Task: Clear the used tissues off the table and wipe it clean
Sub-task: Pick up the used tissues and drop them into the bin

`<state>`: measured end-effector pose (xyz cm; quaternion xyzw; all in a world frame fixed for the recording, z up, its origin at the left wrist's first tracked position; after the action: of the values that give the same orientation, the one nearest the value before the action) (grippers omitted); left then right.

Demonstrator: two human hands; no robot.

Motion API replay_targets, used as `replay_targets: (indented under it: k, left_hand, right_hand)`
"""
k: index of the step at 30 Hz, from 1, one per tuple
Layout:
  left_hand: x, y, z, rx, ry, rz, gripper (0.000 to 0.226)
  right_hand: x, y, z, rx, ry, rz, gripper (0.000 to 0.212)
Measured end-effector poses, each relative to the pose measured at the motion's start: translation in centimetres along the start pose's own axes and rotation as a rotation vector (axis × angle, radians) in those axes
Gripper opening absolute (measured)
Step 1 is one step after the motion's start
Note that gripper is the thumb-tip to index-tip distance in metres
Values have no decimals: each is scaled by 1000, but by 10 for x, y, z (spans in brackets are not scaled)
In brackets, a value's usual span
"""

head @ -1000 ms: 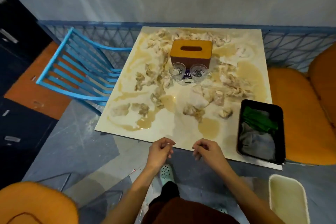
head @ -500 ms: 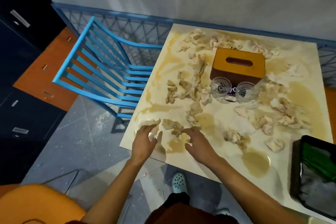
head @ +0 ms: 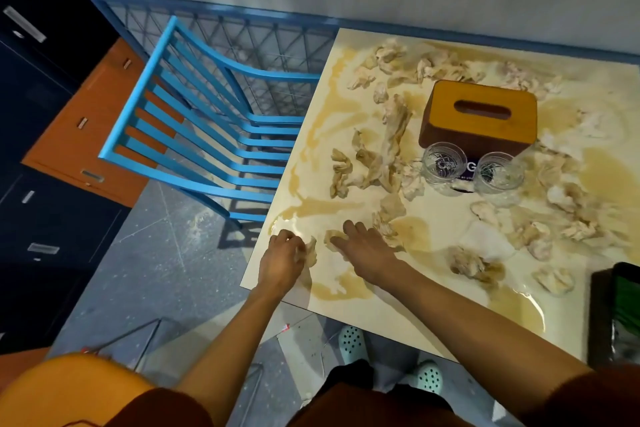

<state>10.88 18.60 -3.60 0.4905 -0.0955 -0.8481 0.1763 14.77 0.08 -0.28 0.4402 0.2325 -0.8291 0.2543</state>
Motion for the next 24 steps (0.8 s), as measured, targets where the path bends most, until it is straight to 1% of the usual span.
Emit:
replay_targets:
  k: [2,5,7,9,11,14,16,19,21,24]
  left_hand:
    - [-2,-1,-4,3,-15,35,13]
    - [-4,-2,-8,-16,-48,126,8]
    - [-6,-1,-12,-1,-60,184,9]
    - [-11,1,-13,23,-46,232,12]
    - [-21,11,-17,72,-30,279,15]
    - [-35,27,-27,139,-11,344,18]
    - [-43,38,-37,169,-2,336,15]
    - [-54,55,-57,214,15,260,11]
    - [-61,67,-71,244,23,198,10]
    - [-67,87,-93,304,-9,73,11]
  right_hand:
    - [4,1,-4,15,-32,13,49]
    - [6,4,-7,66,-67,-11,49]
    - [4,4,-9,48,-94,-91,43]
    - [4,4,-12,10,-60,-155,37]
    - [3,8,-15,26,-44,-243,31]
    - [-2,15,-17,60,15,-477,22]
    - [-9,23,-12,99,109,-650,19]
    - [-16,39,0,191,248,-827,15]
    - [-16,49,9,236,299,-927,14]
    - [-14,60,20,291,337,-1041,14]
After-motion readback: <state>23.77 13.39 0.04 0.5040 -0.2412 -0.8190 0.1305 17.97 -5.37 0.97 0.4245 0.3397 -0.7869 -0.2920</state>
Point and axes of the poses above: each hand's wrist, its own z-axis away from the middle knuckle, its own x-axis out of the palm, y = z × x, the point moved 3 cm from there along -z, towards the middle knuckle, and after that the axes turned 15 degrees about -y, right-handed, at the moved point
